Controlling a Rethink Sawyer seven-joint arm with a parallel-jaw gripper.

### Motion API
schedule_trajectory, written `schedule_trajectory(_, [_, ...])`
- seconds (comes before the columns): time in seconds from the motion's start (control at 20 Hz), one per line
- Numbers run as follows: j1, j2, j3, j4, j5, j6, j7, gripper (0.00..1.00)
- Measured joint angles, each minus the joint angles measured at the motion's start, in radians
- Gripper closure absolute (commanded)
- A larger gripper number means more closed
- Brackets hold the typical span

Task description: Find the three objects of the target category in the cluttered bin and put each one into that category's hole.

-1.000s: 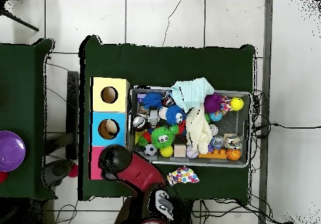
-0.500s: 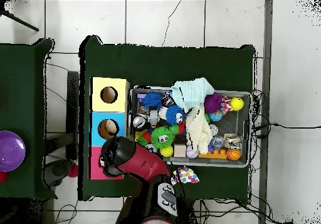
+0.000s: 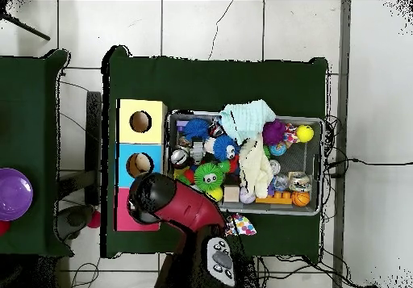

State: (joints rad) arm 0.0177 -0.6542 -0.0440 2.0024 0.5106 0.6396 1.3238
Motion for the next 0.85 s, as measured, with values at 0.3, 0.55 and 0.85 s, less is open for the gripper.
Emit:
schedule_trajectory(0.3, [0.023,-0.039,0.014,0.052,-0.046,-0.133,0.000,1.00])
schedule_trajectory(0.55, [0.071,-0.054,-0.010,0.052,-0.081,-0.199,0.000,1.00])
schedule_trajectory(0.85, [0.115,-0.073,-0.042,0.052,-0.101,-0.228,0.000,1.00])
